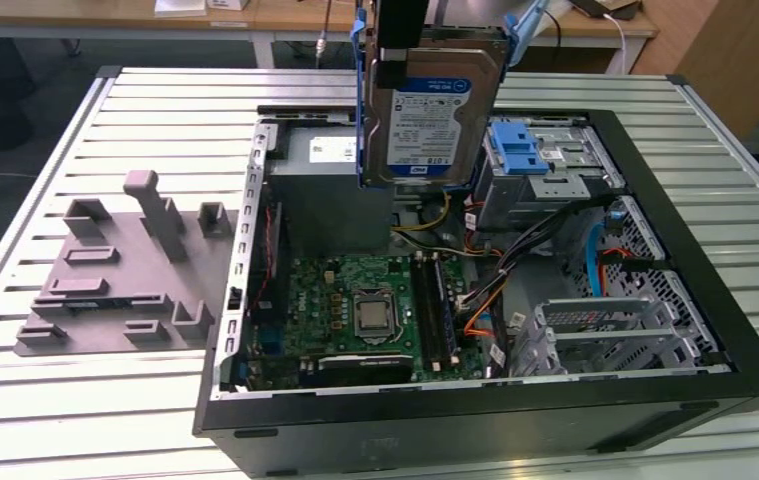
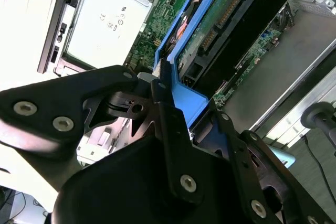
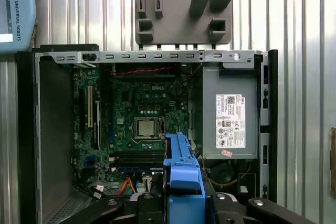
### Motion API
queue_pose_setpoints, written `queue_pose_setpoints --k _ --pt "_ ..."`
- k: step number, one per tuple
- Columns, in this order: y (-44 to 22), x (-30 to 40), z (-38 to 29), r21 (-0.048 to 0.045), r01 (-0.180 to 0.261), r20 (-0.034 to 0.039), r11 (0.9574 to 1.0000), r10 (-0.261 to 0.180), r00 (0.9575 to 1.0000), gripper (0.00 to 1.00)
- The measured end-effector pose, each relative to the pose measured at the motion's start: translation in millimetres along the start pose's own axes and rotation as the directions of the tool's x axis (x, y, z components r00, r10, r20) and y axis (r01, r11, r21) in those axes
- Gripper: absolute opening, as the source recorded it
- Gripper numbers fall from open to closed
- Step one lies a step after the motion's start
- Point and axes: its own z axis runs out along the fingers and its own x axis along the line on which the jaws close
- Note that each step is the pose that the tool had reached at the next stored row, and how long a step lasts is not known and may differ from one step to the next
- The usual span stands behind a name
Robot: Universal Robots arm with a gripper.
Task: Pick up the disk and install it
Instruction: 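Insert the disk into the insertion slot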
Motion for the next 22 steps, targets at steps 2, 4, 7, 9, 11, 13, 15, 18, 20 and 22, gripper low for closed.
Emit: queue_pose_setpoints --k 2,4,7,9,11,13,15,18,20,22 --pt "0.0 0.2 0.0 -0.0001 0.000 0.0000 1.0000 0.000 1.0000 0.36" --pt "-0.1 1.0 0.0 0.0000 0.000 0.0000 1.0000 0.000 1.0000 0.36" --pt "-0.1 2.5 0.0 0.0000 0.000 0.0000 1.0000 0.000 1.0000 0.36" --pt "-0.1 3.6 0.0 0.0000 0.000 0.0001 1.0000 0.000 1.0000 0.36" --pt "-0.1 4.8 0.0 0.0000 0.000 0.0000 1.0000 0.000 1.0000 0.36" --pt "-0.2 6.2 0.0 0.0000 0.000 0.0000 1.0000 0.000 1.0000 0.36" --pt "-0.2 7.6 0.0 0.0000 0.000 0.0000 1.0000 0.000 1.0000 0.36" --pt "-0.3 10.1 0.0 0.0000 0.000 0.0000 1.0000 0.000 1.0000 0.36" --pt "-0.3 11.8 0.0 0.0000 0.000 0.0000 1.0000 0.000 1.0000 0.36" --pt "-0.4 13.7 0.0 0.0000 0.000 0.0001 1.0000 0.000 1.0000 0.36"
